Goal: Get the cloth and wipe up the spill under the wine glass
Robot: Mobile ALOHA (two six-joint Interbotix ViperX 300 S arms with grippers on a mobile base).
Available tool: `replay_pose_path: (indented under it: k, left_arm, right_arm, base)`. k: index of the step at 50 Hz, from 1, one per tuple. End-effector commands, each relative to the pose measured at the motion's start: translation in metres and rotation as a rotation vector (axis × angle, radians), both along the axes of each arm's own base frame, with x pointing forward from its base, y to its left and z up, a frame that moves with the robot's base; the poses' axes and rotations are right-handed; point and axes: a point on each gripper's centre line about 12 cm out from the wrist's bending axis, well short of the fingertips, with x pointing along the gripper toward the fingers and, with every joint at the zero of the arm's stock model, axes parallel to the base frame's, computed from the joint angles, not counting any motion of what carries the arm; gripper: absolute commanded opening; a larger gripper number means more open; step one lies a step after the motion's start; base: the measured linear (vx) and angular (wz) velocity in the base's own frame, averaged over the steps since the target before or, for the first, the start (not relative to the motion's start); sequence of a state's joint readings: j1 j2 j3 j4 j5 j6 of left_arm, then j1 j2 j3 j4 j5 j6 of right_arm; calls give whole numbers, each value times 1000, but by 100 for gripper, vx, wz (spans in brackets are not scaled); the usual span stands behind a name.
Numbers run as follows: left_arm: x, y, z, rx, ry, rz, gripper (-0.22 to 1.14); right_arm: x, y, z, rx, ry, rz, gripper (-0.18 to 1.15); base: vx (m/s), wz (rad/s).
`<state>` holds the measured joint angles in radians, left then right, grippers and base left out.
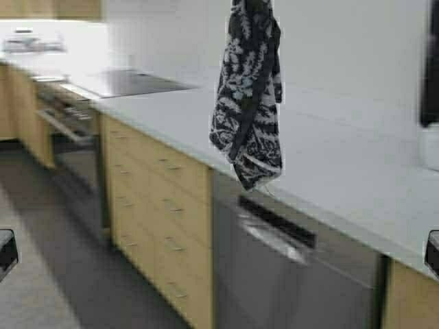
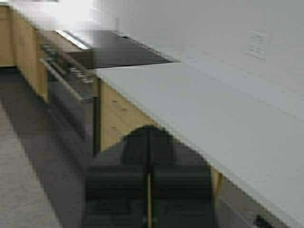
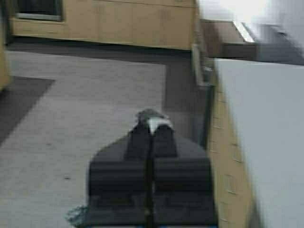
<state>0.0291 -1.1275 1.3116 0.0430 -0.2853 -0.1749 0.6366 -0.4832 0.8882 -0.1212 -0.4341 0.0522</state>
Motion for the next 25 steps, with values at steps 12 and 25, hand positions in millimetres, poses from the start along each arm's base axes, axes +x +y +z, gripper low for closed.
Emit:
replay_pose_path:
  k: [12, 25]
  left_arm:
    - [1, 0, 5, -12, -16, 1, 2]
    - [0, 0, 5, -21, -16, -1, 2]
  right_arm:
    - [-1, 1, 11, 35, -29, 3, 7]
    - [3, 4, 1, 18, -5, 3, 7]
  base:
    - [-6, 57]
    - [-8, 51]
